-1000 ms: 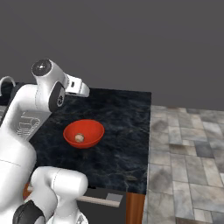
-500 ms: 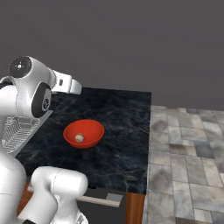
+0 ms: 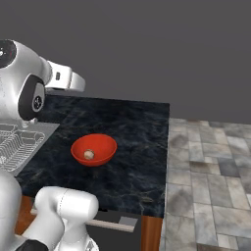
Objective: Pick the tangerines from the cabinet and place them in one bowl. Pick the lemon wedge from the sink and place it in the other bowl.
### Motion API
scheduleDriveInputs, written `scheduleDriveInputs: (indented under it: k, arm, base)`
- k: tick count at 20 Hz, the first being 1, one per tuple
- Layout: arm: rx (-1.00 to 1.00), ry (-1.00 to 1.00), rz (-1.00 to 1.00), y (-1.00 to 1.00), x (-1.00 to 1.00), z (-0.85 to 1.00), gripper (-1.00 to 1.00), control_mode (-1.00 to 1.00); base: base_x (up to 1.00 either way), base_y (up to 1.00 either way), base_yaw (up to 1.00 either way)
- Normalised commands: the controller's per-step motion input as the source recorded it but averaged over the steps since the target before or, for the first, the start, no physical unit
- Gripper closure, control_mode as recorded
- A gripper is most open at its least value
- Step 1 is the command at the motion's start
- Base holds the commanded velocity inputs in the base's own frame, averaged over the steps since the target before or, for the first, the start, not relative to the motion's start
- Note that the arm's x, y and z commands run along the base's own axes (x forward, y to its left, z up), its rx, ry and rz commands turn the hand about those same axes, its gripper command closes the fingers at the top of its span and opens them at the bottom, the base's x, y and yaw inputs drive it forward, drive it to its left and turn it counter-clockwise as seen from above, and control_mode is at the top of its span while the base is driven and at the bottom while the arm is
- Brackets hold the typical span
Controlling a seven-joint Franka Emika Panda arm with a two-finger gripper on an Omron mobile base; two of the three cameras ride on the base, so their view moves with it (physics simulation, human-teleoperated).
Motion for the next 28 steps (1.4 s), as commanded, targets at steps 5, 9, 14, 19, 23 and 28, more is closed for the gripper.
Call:
scheduleDriveInputs:
  k: [5, 9, 14, 19, 23, 28]
  arm:
    - [0.00, 0.00, 0.00, 0.00, -0.33, 0.43, -1.00, -1.00]
    - [0.00, 0.00, 0.00, 0.00, -0.31, 0.01, -1.00, -1.00]
    - [0.00, 0.00, 0.00, 0.00, -0.36, -0.28, -1.00, -1.00]
    - [0.00, 0.00, 0.00, 0.00, -0.35, -0.34, -1.00, -1.00]
    - [0.00, 0.00, 0.00, 0.00, -0.29, -0.25, -1.00, -1.00]
    - [0.00, -0.01, 0.00, -0.01, -0.14, -0.20, -1.00, 1.00]
  base:
    - [0.00, 0.00, 0.00]
    - [0.00, 0.00, 0.00]
    - [0.00, 0.00, 0.00]
    - [0.00, 0.00, 0.00]
    - [0.00, 0.00, 0.00]
    - [-0.07, -0.05, -0.02]
